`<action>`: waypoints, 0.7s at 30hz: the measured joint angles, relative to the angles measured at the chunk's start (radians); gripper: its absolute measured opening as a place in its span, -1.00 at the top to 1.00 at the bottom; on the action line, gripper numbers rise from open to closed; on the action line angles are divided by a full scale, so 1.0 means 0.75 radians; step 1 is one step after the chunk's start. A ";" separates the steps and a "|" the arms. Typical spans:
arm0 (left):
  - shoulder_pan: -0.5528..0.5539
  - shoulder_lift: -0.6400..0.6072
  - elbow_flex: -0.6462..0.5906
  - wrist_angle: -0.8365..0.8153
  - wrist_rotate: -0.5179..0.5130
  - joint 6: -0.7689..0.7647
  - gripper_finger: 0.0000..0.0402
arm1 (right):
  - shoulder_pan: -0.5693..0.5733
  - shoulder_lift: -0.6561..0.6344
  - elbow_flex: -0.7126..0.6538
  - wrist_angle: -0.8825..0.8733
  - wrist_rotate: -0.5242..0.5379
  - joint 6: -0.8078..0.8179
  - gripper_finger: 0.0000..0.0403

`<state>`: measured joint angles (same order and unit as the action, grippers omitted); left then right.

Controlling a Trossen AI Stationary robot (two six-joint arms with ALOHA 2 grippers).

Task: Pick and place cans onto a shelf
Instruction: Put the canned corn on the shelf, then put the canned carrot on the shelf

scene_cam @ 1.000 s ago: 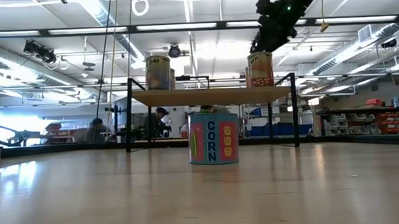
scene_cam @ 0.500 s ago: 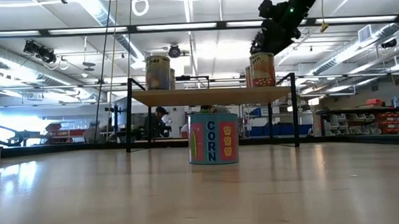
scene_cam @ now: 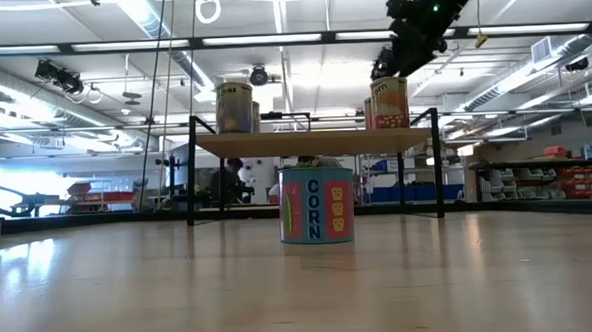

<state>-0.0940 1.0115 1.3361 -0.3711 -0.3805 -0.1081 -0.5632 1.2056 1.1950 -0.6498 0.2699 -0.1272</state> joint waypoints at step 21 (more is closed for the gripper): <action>-0.103 -0.052 -0.002 -0.028 0.025 -0.003 0.01 | 0.893 -0.149 0.001 0.154 -0.091 0.426 -0.63</action>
<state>-0.1711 0.9726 1.3350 -0.3918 -0.3618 -0.1102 0.1064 1.0938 1.1957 -0.5345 0.2015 0.1924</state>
